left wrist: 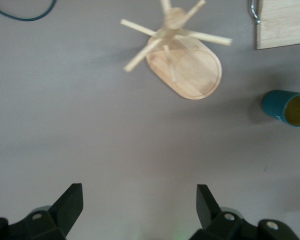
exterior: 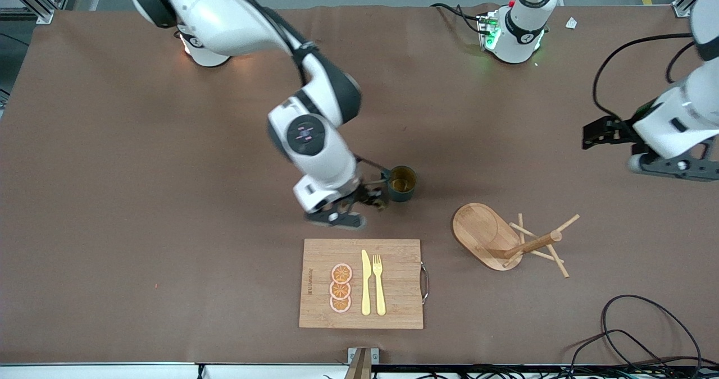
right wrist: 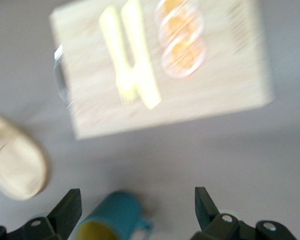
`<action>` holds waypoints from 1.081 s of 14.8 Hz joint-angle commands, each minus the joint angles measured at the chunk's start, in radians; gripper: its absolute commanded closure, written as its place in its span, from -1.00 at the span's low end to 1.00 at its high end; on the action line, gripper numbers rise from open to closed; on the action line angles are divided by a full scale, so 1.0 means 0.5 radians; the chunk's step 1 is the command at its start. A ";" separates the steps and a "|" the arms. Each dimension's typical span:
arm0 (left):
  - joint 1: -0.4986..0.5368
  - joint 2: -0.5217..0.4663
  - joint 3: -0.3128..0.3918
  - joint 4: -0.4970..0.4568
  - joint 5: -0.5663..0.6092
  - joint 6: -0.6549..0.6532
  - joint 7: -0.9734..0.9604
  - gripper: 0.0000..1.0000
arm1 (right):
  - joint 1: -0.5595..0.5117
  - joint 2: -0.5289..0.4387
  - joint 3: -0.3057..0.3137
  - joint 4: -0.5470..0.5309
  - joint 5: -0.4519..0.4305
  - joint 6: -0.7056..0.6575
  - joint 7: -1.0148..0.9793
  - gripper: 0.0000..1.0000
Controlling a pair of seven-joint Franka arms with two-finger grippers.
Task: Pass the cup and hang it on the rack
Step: 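Grasp the mug handle with the left gripper while the right gripper releases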
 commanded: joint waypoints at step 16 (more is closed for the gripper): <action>-1.238 0.604 -0.025 0.066 0.224 0.577 -2.694 -1.00 | -1.115 -0.930 -0.070 -0.650 -0.160 -0.359 -1.470 -1.00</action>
